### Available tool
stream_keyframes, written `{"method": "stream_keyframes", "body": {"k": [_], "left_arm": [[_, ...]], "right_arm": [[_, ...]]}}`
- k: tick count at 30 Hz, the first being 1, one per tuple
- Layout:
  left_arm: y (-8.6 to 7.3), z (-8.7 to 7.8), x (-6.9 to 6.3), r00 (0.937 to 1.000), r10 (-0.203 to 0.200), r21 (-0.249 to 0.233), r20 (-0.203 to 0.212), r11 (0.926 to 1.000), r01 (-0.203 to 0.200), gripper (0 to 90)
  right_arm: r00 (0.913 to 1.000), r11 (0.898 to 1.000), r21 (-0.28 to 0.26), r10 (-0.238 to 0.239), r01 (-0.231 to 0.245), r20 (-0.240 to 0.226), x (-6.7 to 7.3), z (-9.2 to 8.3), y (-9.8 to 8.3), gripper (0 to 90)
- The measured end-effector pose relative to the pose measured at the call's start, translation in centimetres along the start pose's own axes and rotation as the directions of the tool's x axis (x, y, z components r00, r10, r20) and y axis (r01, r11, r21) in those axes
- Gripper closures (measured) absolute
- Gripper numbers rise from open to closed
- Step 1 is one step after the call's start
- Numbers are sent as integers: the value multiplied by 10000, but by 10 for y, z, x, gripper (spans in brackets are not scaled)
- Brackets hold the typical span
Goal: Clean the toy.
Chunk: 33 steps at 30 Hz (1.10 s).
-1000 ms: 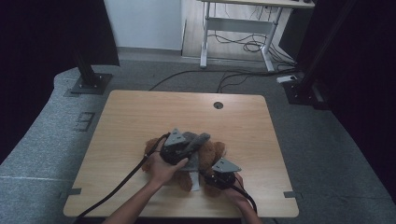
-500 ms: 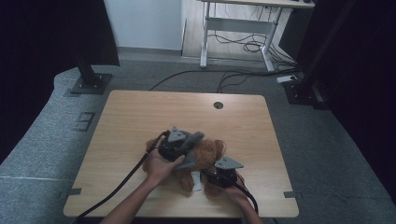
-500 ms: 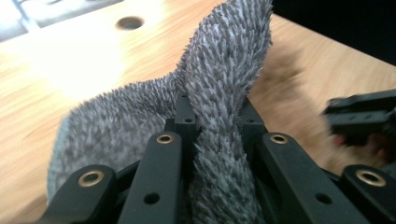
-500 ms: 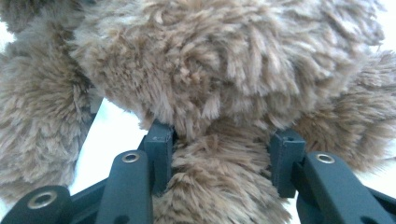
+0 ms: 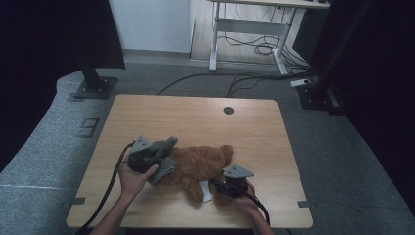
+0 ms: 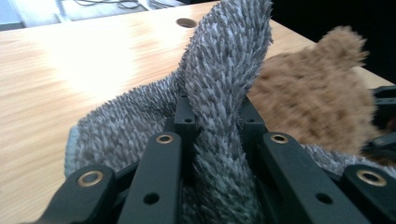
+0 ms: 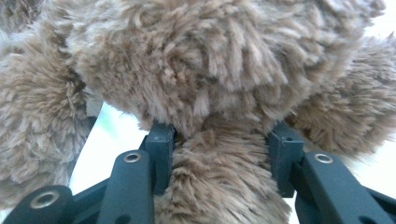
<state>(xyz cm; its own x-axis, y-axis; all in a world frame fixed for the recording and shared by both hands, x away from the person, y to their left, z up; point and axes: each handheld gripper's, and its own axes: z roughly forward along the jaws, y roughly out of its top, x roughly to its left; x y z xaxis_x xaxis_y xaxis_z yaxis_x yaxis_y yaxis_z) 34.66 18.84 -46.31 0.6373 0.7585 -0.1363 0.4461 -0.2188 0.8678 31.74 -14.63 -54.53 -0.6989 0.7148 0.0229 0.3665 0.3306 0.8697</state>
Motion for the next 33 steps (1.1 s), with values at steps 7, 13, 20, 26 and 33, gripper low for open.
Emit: {"method": "stream_keyframes", "body": {"k": [7, 13, 20, 26, 33], "left_arm": [[-21, -8, 23, 9963, -443, 237, -733, 9987, 461, 764], [-40, -1, 36, 9926, -812, 893, -900, 9920, 892, 766], [-52, 5, 53, 9889, -1427, 1320, -401, 9803, 1469, 766], [-17, -9, 43, 9958, -913, 324, 41, 9953, 912, 765], [23, 2, 13, 9973, -242, -83, 686, 9997, 248, 764]], "right_arm": [[10000, 10000, 1, 23, -23, -1, 0, 0, 0, 541], [10000, 10000, 59, 72, -71, -62, 0, 0, 0, 540], [9998, 9999, 58, 164, -163, -101, -1, 0, -1, 538], [9998, 9999, 91, 143, -142, -158, -2, 0, -1, 534], [9998, 9999, 81, 106, -104, -160, -2, 0, -1, 533]]}}
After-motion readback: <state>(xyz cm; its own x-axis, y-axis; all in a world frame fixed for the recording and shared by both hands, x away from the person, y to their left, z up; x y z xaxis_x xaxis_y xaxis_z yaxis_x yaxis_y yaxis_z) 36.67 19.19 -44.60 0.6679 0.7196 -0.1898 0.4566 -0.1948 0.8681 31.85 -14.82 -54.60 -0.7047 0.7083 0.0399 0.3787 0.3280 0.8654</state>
